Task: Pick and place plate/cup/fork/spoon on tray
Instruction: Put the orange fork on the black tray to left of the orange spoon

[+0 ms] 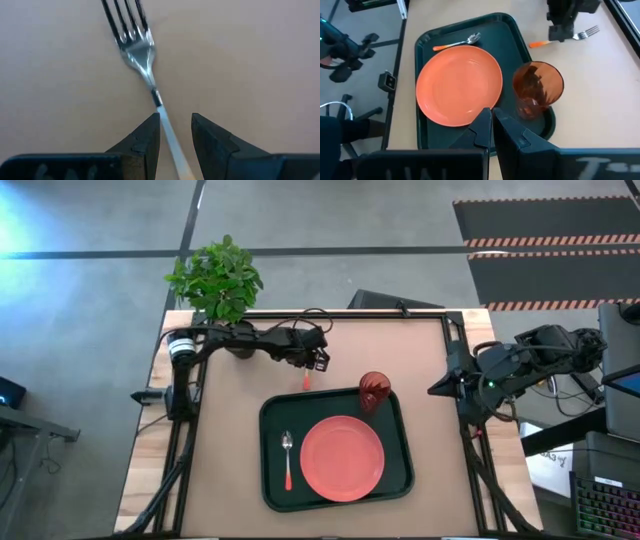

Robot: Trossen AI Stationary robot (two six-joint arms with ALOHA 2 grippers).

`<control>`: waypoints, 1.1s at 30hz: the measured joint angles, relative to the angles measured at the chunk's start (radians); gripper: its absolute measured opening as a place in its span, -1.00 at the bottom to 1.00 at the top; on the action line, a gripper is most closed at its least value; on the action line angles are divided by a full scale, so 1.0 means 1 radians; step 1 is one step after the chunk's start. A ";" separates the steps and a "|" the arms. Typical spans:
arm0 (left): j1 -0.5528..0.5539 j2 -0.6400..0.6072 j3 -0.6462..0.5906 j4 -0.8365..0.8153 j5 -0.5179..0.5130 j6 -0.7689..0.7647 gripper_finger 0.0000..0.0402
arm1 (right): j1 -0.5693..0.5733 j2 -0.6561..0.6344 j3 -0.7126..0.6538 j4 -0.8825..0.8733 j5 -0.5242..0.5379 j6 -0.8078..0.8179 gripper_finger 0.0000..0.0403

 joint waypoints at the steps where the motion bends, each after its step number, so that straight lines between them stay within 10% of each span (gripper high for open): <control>1: 0.004 0.000 -0.003 0.014 0.000 -0.009 -0.54 | 0.000 -0.001 0.000 0.004 -0.001 -0.001 -0.96; 14: 0.011 0.113 0.040 0.083 0.081 -0.009 -0.54 | 0.000 -0.016 0.000 0.009 -0.023 0.009 -0.96; 33: -0.042 -0.071 0.036 0.044 -0.019 -0.024 -0.54 | 0.000 -0.026 0.000 0.008 -0.023 -0.008 -0.96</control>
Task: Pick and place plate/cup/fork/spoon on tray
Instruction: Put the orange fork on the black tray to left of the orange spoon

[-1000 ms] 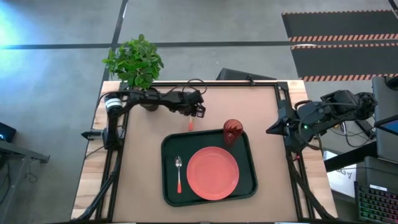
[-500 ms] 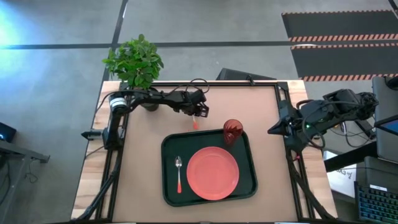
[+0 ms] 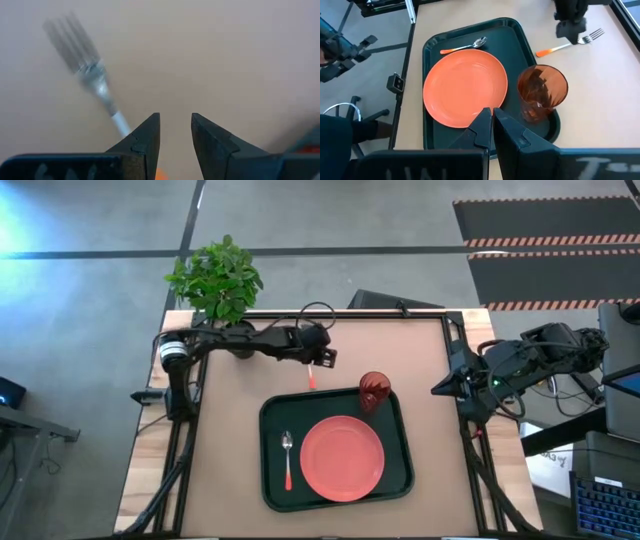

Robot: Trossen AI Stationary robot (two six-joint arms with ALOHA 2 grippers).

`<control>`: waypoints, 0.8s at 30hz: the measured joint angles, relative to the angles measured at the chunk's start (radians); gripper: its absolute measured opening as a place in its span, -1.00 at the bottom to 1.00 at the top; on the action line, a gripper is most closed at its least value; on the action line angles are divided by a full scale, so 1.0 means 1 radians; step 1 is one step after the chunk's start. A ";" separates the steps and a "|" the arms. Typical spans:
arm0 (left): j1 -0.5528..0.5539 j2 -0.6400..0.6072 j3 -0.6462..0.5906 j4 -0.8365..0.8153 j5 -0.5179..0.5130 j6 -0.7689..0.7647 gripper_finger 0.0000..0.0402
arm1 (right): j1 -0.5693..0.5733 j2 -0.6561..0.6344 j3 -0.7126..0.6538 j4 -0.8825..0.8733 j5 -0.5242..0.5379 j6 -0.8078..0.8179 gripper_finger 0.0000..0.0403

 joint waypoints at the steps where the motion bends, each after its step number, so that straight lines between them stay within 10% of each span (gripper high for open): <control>1: 0.000 0.001 -0.002 -0.023 0.000 -0.014 -0.54 | 0.000 0.000 0.000 0.000 0.000 0.000 -0.96; 24: -0.003 0.030 -0.023 -0.025 0.017 -0.002 -0.69 | 0.000 0.000 0.000 0.008 0.000 -0.009 -0.96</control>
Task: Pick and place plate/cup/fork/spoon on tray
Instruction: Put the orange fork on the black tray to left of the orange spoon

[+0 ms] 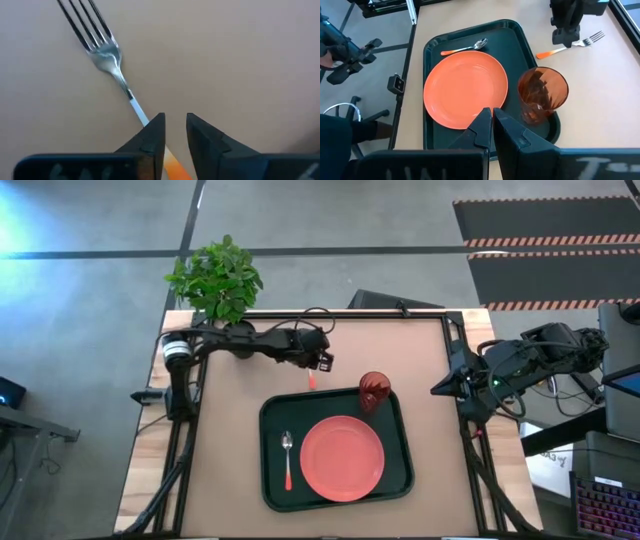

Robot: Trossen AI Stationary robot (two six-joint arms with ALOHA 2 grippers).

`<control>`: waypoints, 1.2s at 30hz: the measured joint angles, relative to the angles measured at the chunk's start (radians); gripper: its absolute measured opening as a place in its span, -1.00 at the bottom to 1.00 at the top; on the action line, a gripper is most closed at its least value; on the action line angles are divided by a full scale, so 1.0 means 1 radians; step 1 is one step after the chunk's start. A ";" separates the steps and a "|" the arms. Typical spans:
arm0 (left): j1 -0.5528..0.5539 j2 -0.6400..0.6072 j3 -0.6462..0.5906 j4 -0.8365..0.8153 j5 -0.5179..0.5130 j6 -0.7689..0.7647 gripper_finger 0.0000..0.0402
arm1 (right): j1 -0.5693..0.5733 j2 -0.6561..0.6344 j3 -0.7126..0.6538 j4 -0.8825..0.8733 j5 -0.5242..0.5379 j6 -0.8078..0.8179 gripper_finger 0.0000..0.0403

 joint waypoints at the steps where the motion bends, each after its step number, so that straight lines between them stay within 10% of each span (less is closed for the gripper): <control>1: 0.001 0.009 0.000 0.001 0.010 0.004 -0.66 | 0.000 0.001 0.000 0.000 0.000 0.000 -0.96; 36: -0.003 0.055 0.013 -0.060 -0.018 -0.069 -0.47 | 0.000 0.001 0.000 -0.001 -0.008 -0.027 -0.96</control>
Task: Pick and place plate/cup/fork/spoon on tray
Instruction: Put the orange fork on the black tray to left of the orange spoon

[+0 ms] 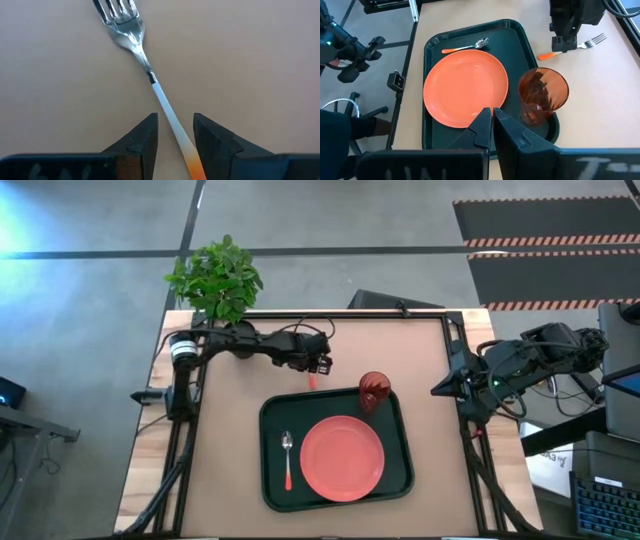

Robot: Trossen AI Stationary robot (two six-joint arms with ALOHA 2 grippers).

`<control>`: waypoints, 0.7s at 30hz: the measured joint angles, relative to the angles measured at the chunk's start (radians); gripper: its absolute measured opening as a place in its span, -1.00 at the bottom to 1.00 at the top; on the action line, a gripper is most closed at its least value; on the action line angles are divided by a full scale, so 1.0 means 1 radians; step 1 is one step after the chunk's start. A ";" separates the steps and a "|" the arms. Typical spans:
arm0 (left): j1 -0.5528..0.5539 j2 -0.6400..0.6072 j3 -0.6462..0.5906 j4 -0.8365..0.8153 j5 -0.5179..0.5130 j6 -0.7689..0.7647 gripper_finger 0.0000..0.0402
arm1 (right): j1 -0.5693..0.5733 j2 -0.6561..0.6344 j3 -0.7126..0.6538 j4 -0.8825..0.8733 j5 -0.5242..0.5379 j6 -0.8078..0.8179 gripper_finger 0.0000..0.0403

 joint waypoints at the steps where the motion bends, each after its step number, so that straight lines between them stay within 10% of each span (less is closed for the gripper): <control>1: 0.000 0.005 0.000 0.001 -0.002 -0.011 -0.47 | 0.000 0.000 0.000 0.000 0.000 0.000 -0.96; 14: 0.001 0.064 0.001 0.017 -0.010 -0.042 -0.49 | 0.000 0.000 0.000 0.025 0.000 -0.001 -0.96; 21: 0.002 0.066 -0.001 0.039 -0.021 0.009 -0.94 | 0.000 0.000 0.000 0.032 0.000 0.001 -0.96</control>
